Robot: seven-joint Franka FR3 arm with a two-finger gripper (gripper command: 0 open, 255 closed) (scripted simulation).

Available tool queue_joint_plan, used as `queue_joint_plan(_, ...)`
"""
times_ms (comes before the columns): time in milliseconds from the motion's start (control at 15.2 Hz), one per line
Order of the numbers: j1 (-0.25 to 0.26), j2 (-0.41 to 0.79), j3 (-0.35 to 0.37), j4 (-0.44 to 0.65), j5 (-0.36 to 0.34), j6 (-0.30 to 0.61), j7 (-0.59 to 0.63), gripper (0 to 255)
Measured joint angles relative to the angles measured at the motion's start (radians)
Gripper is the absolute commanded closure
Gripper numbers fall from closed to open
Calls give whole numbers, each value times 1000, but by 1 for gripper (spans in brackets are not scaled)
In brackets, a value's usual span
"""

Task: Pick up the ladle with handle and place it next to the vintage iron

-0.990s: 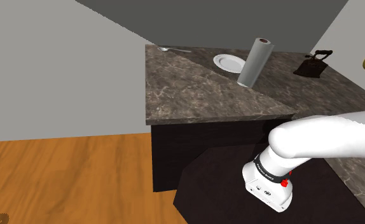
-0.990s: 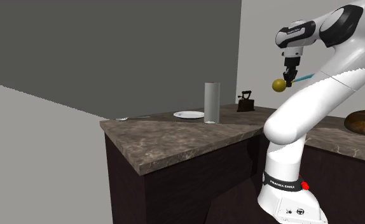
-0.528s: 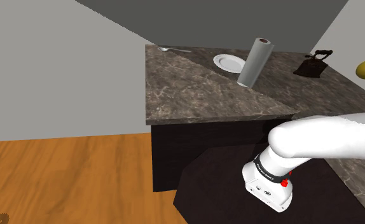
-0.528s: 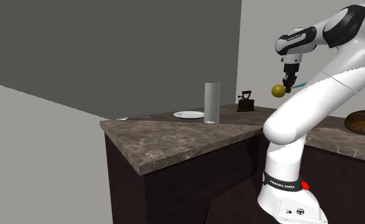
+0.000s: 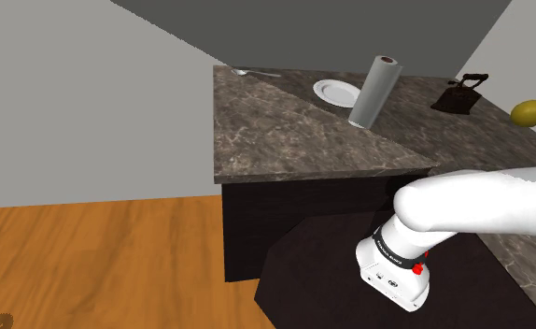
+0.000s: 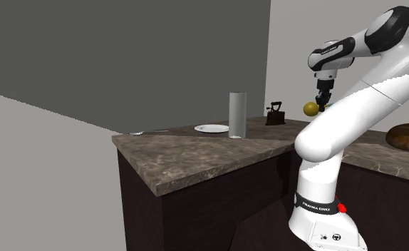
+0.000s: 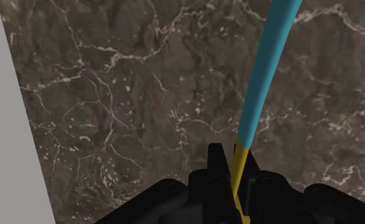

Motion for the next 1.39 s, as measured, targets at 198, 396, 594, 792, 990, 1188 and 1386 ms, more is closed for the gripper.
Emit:
queue_joint_plan(198,-8,-8,-13,-43,-16,36,9,255)
queue_joint_plan(396,-5,-6,-32,-70,-27,69,15,255)
queue_joint_plan(594,-6,-8,-52,-104,-41,105,23,255)
queue_joint_plan(792,-1,-4,-82,-135,-56,147,28,255)
queue_joint_plan(990,4,1,-107,-159,-69,182,34,255)
queue_joint_plan(1188,15,8,-131,-177,-78,212,41,255)
queue_joint_plan(1386,15,8,-134,-182,-80,217,41,255)
